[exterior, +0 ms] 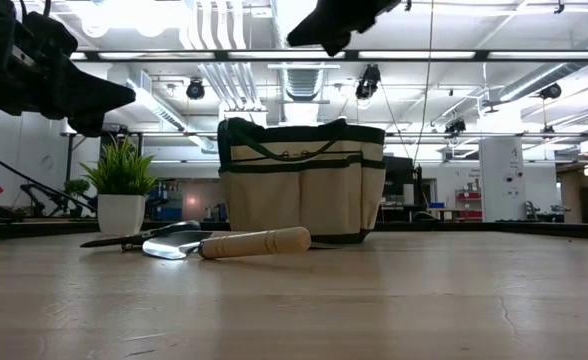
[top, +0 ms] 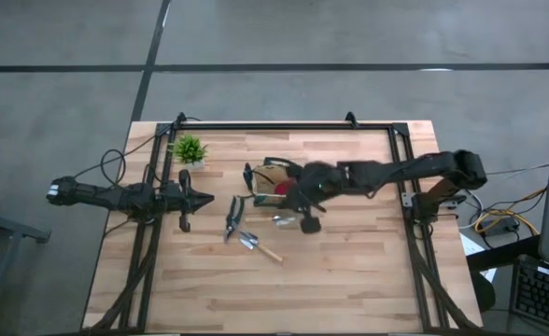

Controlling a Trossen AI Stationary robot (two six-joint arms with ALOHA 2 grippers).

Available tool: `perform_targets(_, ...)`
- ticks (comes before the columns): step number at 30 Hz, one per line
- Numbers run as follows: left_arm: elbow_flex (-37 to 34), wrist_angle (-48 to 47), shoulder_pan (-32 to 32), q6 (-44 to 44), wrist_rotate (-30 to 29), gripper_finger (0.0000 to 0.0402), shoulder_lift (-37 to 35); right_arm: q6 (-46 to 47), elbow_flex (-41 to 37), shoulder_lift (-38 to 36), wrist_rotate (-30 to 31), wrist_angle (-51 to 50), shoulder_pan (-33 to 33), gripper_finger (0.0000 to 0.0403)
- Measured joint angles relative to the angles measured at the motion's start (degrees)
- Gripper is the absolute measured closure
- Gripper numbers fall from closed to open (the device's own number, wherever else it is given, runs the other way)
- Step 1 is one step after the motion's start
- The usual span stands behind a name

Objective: Pick & Place Garden tools in Gardening bag
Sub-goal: Put the bottom brown trowel into the green bag

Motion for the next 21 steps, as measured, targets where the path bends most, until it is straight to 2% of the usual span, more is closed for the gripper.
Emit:
perform_targets(5, 0.0, 0.0, 0.0, 0.0, 0.0, 0.0371, 0.0, 3.3, -3.3, 0.9, -1.3, 1.0, 5.4, 0.0392)
perform_targets(11, 0.0, 0.0, 0.0, 0.0, 0.0, 0.0371, 0.0, 11.1, -8.8, 1.9, -0.7, 10.4, 10.0, 0.0376)
perform_targets(14, 0.0, 0.0, 0.0, 0.0, 0.0, 0.0371, 0.1, 16.7, -10.9, 2.5, -0.4, 14.2, 11.1, 0.035)
perform_targets(21, 0.0, 0.0, 0.0, 0.0, 0.0, 0.0371, 0.2, 22.2, -9.3, 11.9, 7.4, 17.8, 12.7, 0.0256)
